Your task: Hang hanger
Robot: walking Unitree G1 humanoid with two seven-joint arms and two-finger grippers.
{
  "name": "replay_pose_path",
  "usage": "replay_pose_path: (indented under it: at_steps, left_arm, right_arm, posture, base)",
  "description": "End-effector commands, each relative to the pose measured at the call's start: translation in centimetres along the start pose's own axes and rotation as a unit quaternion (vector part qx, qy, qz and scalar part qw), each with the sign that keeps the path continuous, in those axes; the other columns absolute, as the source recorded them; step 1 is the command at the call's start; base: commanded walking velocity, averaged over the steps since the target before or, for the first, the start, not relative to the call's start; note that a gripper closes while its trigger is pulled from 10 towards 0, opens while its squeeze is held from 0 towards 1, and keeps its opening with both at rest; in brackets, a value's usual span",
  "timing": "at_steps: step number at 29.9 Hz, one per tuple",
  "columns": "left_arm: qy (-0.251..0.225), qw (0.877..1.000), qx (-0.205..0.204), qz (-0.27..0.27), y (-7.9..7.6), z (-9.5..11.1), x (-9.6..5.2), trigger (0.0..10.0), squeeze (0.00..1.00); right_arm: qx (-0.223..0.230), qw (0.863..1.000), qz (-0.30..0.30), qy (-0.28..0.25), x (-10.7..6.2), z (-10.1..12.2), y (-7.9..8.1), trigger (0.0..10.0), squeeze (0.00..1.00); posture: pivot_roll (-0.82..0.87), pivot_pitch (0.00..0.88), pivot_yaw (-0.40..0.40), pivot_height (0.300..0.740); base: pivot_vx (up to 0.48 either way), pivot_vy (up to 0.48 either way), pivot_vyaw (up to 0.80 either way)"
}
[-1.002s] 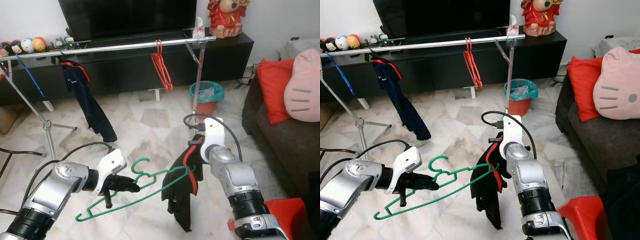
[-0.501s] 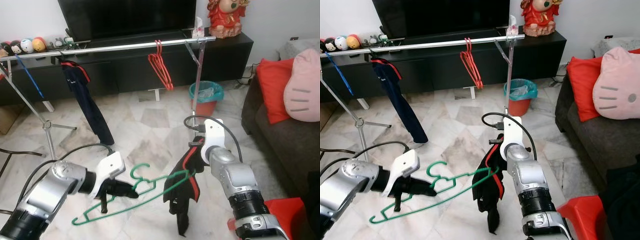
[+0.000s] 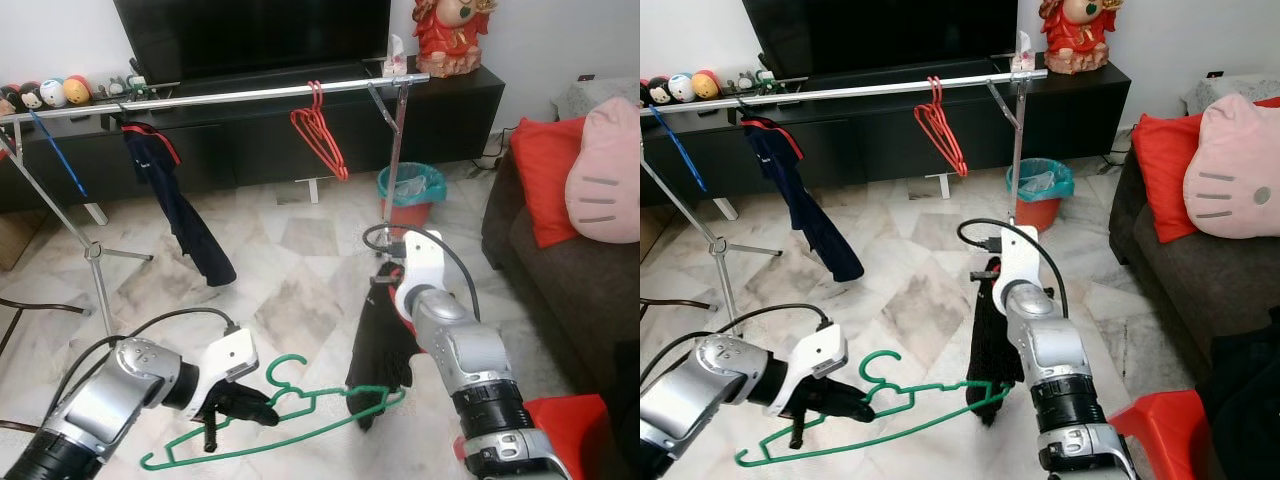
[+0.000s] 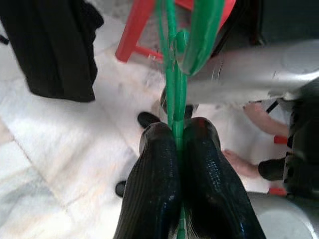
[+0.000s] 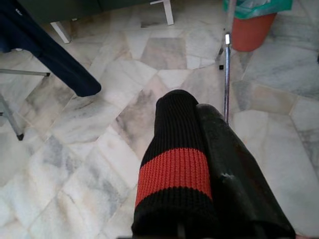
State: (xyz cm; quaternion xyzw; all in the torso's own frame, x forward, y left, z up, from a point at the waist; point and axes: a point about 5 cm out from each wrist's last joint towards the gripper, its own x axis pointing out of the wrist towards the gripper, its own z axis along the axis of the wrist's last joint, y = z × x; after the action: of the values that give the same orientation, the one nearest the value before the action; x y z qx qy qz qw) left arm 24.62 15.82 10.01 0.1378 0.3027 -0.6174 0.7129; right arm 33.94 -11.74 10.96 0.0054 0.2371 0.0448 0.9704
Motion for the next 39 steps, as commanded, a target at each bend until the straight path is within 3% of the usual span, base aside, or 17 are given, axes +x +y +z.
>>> replay_pose_path:
  at_steps: [1, 6, 11, 22, 25, 27, 31, 39]
  left_arm:
    - [-0.012, 1.0, -0.002, 0.005, 0.2, 0.5, -0.7, 10.0, 0.0]
    - [-0.063, 0.997, 0.001, 0.052, 1.4, 2.0, -1.0, 10.0, 0.0]
    - [-0.069, 0.99, 0.02, 0.121, 2.9, 2.5, -1.3, 10.0, 0.0]
    - [-0.083, 0.987, 0.019, 0.138, 3.3, 2.9, -1.4, 10.0, 0.0]
    - [-0.095, 0.98, 0.024, 0.173, 3.9, 3.3, -1.5, 10.0, 0.0]
    - [-0.113, 0.966, 0.018, 0.231, 4.9, 4.0, -1.8, 10.0, 0.0]
    - [-0.127, 0.952, 0.001, 0.277, 5.6, 4.3, -1.9, 10.0, 0.0]
    - [-0.128, 0.955, -0.001, 0.269, 5.1, 4.2, -0.9, 10.0, 0.0]
  right_arm:
    - [-0.001, 1.0, 0.006, -0.015, -0.1, 0.8, 0.4, 10.0, 0.0]
    - [-0.002, 1.0, 0.002, -0.004, -0.1, 0.3, 0.2, 10.0, 0.0]
    - [-0.003, 1.0, 0.001, -0.002, -0.1, 0.2, 0.2, 10.0, 0.0]
    - [-0.003, 1.0, 0.002, 0.001, -0.1, 0.0, 0.3, 10.0, 0.0]
    - [-0.004, 1.0, 0.004, 0.004, -0.1, -0.1, 0.4, 10.0, 0.0]
    - [-0.004, 1.0, 0.005, 0.006, -0.1, -0.3, 0.5, 10.0, 0.0]
    - [-0.004, 1.0, 0.002, 0.008, -0.1, -0.3, 0.4, 10.0, 0.0]
    - [-0.004, 1.0, -0.012, 0.013, -0.1, -0.6, -0.2, 10.0, 0.0]
  posture:
    - [-0.05, 0.0, 0.083, 0.74]
    - [-0.05, 0.0, 0.084, 0.74]
    - [-0.05, 0.0, 0.083, 0.74]
    - [-0.05, 0.0, 0.084, 0.74]
    - [-0.05, 0.0, 0.083, 0.74]
    - [-0.04, 0.0, 0.083, 0.74]
    - [-0.04, 0.0, 0.084, 0.74]
    - [-0.04, 0.0, 0.084, 0.74]
  base:
    - [0.0, 0.0, 0.0]
    - [0.0, 0.0, 0.0]
    - [0.0, 0.0, 0.0]
    - [0.0, 0.0, 0.0]
    - [0.0, 0.0, 0.0]
    - [0.0, 0.0, 0.0]
    - [0.0, 0.0, 0.0]
    - [0.0, 0.0, 0.0]
